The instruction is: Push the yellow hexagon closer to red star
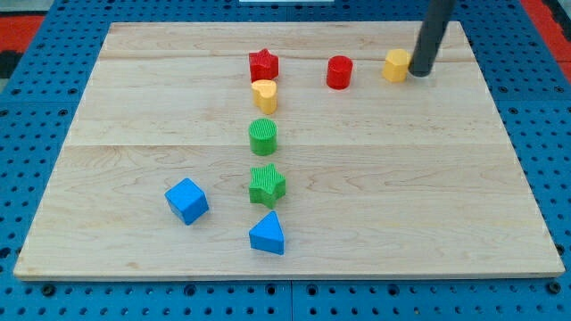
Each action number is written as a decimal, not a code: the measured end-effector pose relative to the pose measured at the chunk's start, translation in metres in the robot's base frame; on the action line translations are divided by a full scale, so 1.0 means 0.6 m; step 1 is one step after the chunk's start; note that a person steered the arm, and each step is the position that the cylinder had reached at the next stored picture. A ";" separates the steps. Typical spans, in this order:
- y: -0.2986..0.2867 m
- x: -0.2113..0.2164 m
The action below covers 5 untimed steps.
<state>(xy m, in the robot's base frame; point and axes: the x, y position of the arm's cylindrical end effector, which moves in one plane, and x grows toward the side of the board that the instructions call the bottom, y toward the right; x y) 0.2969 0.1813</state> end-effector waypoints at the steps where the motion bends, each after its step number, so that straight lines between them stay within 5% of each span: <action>1: -0.050 -0.039; 4: -0.250 -0.123; 5: -0.222 -0.123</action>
<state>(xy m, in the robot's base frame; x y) 0.2231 0.0481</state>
